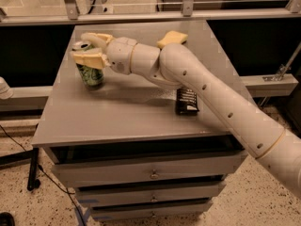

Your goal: Place green can upright

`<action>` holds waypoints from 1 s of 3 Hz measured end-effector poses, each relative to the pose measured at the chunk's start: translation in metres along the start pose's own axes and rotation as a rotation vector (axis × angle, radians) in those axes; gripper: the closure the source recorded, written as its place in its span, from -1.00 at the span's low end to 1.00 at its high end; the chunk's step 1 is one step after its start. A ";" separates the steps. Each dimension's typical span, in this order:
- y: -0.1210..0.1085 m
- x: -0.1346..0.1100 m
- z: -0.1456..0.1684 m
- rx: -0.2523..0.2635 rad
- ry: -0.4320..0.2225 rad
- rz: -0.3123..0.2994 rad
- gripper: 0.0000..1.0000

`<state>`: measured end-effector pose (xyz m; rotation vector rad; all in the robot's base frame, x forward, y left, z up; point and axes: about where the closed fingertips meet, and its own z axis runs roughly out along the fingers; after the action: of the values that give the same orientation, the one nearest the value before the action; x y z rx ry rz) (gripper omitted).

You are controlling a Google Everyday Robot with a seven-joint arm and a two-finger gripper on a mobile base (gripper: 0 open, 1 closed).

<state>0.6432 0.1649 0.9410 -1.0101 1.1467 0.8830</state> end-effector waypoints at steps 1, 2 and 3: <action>0.001 0.003 -0.004 -0.003 0.004 0.004 0.20; 0.003 0.008 -0.009 -0.002 0.015 0.017 -0.27; 0.004 0.010 -0.014 -0.001 0.029 0.023 -0.72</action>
Offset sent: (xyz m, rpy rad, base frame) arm -0.0054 -0.0161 -0.0178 -0.0178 0.0448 -0.0105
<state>0.6372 0.1536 0.9289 -1.0153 1.1845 0.8895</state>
